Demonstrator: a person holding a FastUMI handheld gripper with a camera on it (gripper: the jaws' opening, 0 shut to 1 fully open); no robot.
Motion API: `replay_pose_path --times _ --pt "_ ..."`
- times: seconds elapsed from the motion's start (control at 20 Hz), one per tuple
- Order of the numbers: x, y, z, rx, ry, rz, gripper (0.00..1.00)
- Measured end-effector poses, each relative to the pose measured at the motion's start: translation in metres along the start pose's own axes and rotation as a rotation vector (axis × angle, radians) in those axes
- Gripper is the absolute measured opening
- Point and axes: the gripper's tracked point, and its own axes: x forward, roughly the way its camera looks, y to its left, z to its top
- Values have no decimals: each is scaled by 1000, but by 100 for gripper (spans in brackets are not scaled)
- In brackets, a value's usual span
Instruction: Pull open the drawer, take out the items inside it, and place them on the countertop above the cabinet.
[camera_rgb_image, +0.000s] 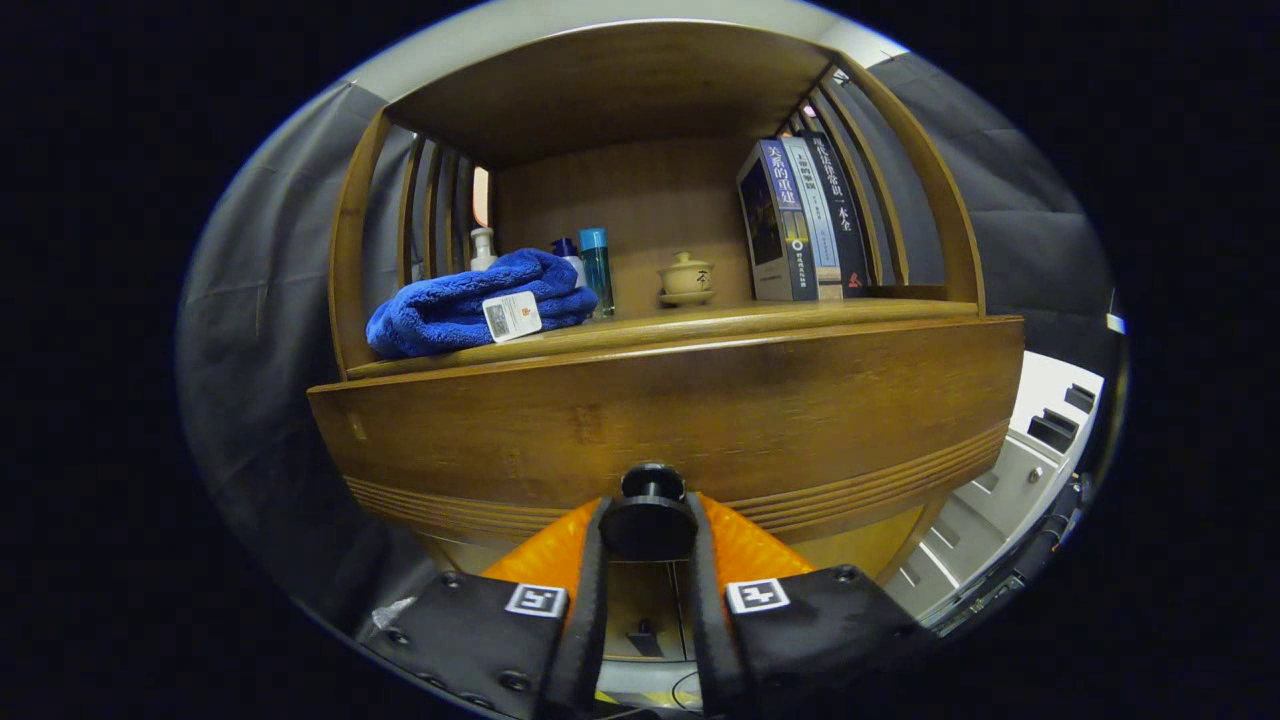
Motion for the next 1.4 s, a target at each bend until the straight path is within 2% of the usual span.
replay_pose_path --times 0.15,0.75,1.4 --pt "1 4 0 34 20 20 40" --pt "-84 7 -20 -29 95 84 39" --pt "-135 14 -44 -39 165 111 39"
